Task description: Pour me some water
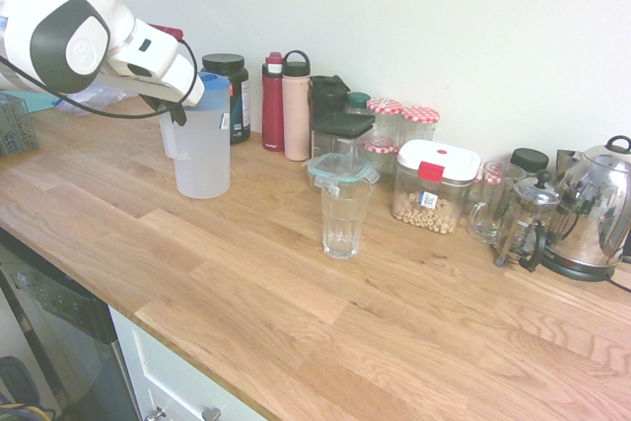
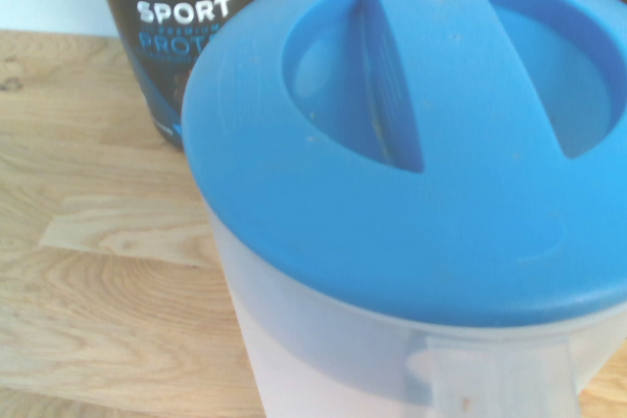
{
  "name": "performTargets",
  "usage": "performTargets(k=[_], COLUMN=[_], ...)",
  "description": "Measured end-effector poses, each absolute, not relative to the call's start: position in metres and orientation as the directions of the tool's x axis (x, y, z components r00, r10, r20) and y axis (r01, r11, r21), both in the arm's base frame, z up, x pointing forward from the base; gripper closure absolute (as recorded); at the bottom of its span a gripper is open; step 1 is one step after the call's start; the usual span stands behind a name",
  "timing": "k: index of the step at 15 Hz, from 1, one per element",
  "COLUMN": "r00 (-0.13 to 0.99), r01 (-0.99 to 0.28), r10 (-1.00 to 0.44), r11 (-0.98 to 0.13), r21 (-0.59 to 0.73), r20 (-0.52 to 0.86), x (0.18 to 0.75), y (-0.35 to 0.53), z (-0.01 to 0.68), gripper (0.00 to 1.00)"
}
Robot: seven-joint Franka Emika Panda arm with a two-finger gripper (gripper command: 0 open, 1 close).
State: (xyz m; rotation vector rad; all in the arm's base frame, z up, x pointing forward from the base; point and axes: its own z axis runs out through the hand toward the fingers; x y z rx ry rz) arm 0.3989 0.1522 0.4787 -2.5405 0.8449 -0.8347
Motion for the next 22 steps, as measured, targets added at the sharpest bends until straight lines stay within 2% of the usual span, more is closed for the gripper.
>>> performTargets(k=[3, 11, 15, 22], r00=[0.665, 0.755, 0.771, 0.789], r01=[-0.417, -0.402, -0.400, -0.424], r10=[-0.616, -0.525, -0.517, -0.531], r11=[-0.776, -0.844, -0.848, -0.834], r21=[-0.473, -0.355, -0.348, -0.353], r20=[0.423, 0.394, 0.373, 0.309], x=[0.385, 0.344, 0.324, 0.320], y=[0.129, 0.046, -0.013, -0.104], z=[0.505, 0.545, 0.557, 0.563], gripper=[1.00, 1.00, 1.00, 1.00])
